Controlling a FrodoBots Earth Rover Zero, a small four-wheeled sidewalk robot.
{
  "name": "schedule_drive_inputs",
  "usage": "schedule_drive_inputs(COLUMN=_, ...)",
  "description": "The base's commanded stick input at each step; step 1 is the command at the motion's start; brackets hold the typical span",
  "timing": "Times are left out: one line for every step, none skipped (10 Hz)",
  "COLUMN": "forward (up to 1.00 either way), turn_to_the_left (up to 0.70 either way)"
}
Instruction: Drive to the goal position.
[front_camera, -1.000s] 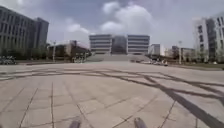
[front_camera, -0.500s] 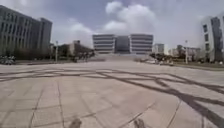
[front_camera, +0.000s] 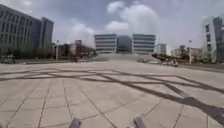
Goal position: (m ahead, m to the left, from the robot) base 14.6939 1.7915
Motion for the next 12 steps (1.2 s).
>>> schedule_drive_inputs(forward=1.00, turn_to_the_left=-0.40)
schedule_drive_inputs(forward=1.00, turn_to_the_left=-0.40)
schedule_drive_inputs(forward=1.00, turn_to_the_left=-0.40)
schedule_drive_inputs(forward=1.00, turn_to_the_left=-0.40)
schedule_drive_inputs(forward=1.00, turn_to_the_left=-0.27)
schedule_drive_inputs(forward=1.00, turn_to_the_left=-0.26)
schedule_drive_inputs(forward=1.00, turn_to_the_left=-0.32)
schedule_drive_inputs(forward=1.00, turn_to_the_left=-0.35)
schedule_drive_inputs(forward=1.00, turn_to_the_left=-0.38)
schedule_drive_inputs(forward=1.00, turn_to_the_left=-0.01)
schedule_drive_inputs(forward=1.00, turn_to_the_left=-0.37)
schedule_drive_inputs(forward=1.00, turn_to_the_left=-0.02)
